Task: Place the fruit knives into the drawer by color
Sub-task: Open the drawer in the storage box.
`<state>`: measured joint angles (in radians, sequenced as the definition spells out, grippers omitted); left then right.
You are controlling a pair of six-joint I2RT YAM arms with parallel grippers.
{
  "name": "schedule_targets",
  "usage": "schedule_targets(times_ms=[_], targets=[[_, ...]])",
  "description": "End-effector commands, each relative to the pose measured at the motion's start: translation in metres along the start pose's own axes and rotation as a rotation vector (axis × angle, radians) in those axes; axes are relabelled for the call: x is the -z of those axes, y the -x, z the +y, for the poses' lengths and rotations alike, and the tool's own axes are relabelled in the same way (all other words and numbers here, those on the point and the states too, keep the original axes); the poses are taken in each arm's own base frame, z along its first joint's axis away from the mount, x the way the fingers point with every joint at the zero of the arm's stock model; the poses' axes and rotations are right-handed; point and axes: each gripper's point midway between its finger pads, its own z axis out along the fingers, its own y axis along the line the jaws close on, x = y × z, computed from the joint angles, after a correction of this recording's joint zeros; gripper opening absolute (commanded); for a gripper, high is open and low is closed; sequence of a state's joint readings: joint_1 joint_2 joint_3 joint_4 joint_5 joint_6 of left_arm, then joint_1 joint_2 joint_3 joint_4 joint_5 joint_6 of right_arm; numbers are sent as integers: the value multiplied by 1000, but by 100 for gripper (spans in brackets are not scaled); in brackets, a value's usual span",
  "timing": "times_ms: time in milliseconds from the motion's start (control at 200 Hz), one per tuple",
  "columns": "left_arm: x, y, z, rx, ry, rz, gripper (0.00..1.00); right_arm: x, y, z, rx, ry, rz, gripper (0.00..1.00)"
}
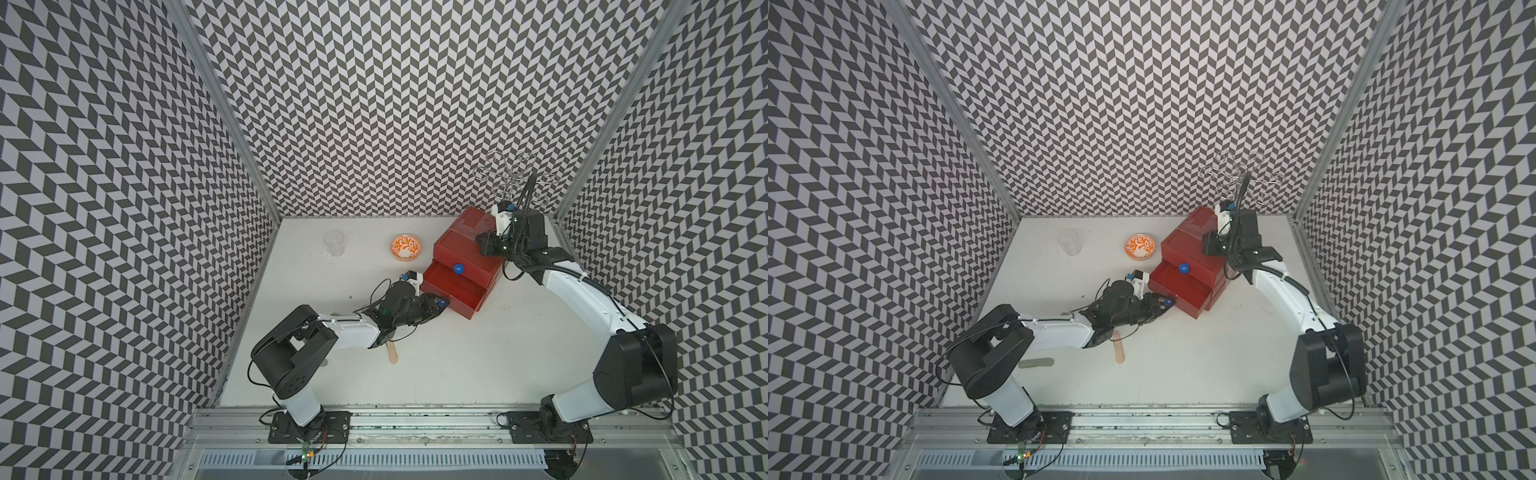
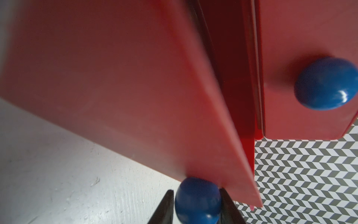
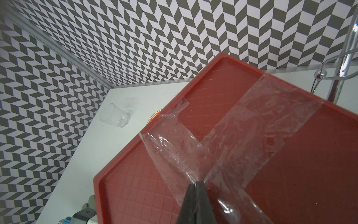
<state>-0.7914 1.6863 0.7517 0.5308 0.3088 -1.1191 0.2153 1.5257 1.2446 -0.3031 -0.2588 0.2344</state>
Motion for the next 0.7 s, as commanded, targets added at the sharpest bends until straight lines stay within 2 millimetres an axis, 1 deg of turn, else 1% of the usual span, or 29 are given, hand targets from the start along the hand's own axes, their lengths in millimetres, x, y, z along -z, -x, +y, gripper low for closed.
schedule_targets(times_ms=[0,230,381,461,546,696], targets=[[2,-11,7,-16,63,51,39,-14,-95,-38,-79,-129,325,1],[11,-10,10,-33,118,46,40,-14,-99,-38,-82,-123,330,1],[18,-14,18,-33,173,63,40,-13,-98,-37,-78,-125,328,1],[23,-18,25,-32,219,79,40,-13,-97,-37,-78,-126,326,1],[32,-19,29,-35,254,82,40,-12,-98,-37,-81,-125,327,1],[55,-17,33,-41,341,64,40,-12,-98,-36,-83,-118,325,1]])
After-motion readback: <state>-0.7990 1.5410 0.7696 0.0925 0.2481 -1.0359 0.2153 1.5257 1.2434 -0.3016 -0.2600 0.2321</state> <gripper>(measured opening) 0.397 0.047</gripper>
